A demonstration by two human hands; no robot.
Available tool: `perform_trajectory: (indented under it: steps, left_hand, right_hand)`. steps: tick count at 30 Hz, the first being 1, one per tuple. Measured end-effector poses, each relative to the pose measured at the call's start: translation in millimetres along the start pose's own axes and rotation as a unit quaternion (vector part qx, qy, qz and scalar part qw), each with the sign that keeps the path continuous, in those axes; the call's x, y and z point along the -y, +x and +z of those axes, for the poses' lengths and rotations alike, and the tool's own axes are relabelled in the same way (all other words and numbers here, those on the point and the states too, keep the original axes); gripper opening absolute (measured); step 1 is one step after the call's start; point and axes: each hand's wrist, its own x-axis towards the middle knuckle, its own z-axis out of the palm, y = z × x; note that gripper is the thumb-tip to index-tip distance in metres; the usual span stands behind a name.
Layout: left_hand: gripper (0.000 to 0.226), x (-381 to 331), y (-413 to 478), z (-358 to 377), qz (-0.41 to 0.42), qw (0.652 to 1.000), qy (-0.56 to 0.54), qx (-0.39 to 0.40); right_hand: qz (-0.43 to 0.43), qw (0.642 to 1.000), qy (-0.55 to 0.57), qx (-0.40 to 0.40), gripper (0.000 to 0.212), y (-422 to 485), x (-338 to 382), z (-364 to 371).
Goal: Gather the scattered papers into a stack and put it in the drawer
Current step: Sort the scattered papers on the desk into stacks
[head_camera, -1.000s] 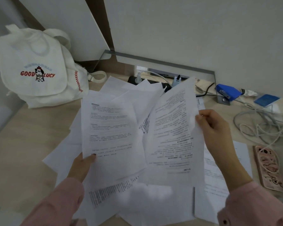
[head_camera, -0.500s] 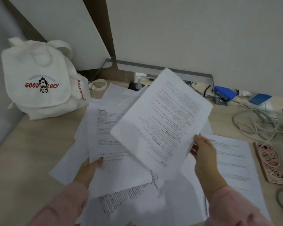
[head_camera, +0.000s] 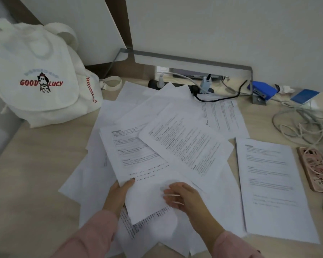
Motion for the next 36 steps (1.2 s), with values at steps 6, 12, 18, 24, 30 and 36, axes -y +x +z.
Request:
perform_trajectory:
  steps: [6,12,18,24,30,36]
  left_hand:
    - [0.03,8,7,-1,-0.005,1.0,0.02,-0.006]
    - [0.033,15,10,-4,-0.008,0.999,0.038,-0.003]
    - [0.029,15,11,-12,-0.019,0.999,0.037,-0.001]
    - [0.025,12,9,-12,-0.028,0.999,0.031,0.013]
    - [0.03,4,13,-3,-0.031,0.999,0.029,0.012]
    - [0.072,-5,24,-5,-0.065,0.998,0.01,-0.007]
  right_hand:
    - [-0.265,0.799,-0.508,-0.183,0.042,28,13,-48]
    - [-0.252,0.646,-0.703,-0.156,0.064,52,-2,-51]
    - [-0.306,0.603,-0.706,-0.21,0.042,53,1,-48]
    - [-0.357,0.654,-0.629,-0.221,0.018,38,14,-18]
    - [-0.383,0.637,-0.666,-0.07,0.01,20,-2,47]
    - [-0.353,0.675,-0.644,0.073,0.028,22,-6,61]
